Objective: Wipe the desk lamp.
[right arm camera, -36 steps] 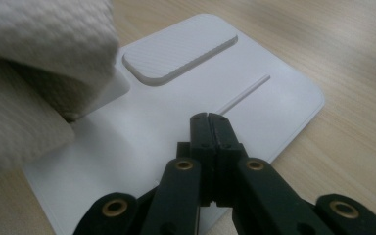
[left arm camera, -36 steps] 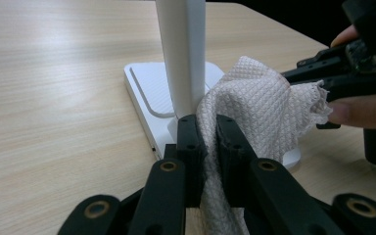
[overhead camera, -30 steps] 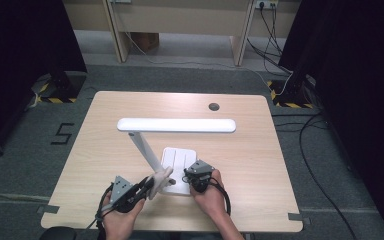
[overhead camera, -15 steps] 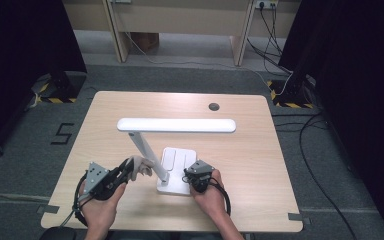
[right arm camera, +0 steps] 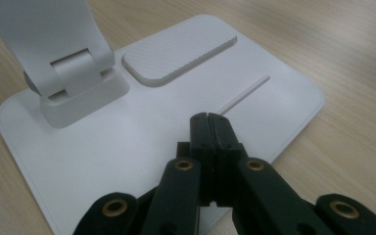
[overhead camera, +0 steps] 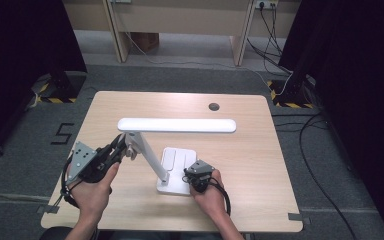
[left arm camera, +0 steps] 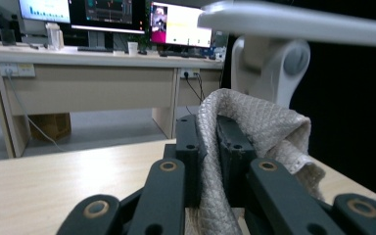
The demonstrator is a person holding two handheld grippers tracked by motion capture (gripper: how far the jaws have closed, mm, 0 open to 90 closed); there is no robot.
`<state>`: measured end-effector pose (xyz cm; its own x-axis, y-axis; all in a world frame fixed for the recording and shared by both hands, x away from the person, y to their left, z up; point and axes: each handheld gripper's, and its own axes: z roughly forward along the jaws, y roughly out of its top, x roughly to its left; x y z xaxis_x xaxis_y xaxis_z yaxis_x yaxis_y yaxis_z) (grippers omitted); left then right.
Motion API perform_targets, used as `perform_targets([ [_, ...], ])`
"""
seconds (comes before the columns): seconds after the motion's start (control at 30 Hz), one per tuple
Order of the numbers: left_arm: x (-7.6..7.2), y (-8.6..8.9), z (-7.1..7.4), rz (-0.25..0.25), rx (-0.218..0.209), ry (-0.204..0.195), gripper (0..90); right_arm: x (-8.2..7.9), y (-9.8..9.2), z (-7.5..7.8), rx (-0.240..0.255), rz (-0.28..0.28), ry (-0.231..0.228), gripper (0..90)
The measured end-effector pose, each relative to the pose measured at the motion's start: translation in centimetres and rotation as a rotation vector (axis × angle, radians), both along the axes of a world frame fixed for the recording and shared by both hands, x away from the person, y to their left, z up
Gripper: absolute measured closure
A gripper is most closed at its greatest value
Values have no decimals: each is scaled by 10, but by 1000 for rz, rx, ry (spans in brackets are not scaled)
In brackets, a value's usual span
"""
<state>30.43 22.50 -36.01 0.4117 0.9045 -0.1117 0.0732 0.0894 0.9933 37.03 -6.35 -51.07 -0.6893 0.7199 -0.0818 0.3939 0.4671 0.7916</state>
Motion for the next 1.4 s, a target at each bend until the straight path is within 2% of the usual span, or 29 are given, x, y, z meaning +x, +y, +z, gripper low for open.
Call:
perform_targets([
  [0.13, 1, 2, 7, 1, -4, -20, 814, 0, 0, 0, 0, 1, 0, 900],
  [0.4, 1, 4, 14, -4, -30, -30, 811, 0, 0, 0, -1, 1, -1, 900],
  [0.77, 4, 1, 16, 0, 3, -36, 806, 0, 0, 0, -2, 1, -4, 900],
  [1.4, 7, -1, 15, 2, 10, -35, 807, 0, 0, 0, -3, 2, -4, 900],
])
